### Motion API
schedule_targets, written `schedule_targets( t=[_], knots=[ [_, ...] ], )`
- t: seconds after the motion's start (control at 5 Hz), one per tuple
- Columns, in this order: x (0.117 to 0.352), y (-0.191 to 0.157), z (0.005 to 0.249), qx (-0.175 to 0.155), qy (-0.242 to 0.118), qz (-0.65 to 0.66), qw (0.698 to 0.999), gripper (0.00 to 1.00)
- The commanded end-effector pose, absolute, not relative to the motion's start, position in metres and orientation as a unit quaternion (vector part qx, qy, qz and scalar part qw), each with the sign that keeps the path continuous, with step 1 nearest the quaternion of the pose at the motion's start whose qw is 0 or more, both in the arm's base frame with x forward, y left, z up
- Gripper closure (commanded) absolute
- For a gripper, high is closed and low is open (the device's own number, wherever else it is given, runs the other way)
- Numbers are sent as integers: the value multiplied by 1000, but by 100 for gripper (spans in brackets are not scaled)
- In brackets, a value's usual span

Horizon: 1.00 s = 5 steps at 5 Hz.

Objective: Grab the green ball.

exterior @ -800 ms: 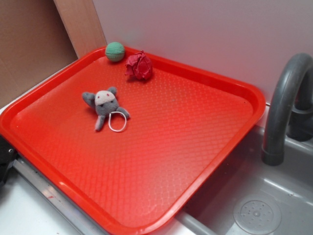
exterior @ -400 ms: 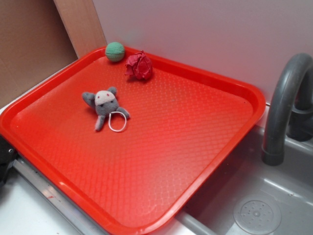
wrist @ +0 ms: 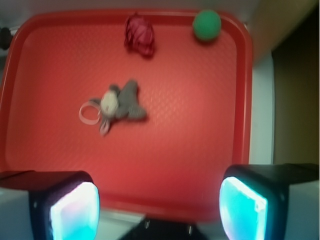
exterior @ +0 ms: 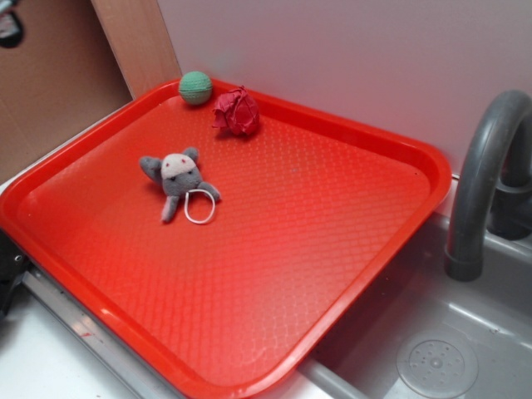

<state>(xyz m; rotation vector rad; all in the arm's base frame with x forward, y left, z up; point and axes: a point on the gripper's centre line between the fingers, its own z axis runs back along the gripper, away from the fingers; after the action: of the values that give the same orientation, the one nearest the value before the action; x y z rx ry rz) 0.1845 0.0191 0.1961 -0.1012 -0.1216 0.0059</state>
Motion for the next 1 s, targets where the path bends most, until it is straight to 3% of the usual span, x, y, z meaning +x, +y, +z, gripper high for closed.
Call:
schedule_targets(
  t=[0.0, 0.4, 0.8],
  knots=[
    [263, 50, 154, -4, -125, -52, 991, 0],
    [330, 67, 99, 30, -105, -14, 994, 0],
    [369, 60, 61, 38, -88, 0, 995, 0]
  ],
)
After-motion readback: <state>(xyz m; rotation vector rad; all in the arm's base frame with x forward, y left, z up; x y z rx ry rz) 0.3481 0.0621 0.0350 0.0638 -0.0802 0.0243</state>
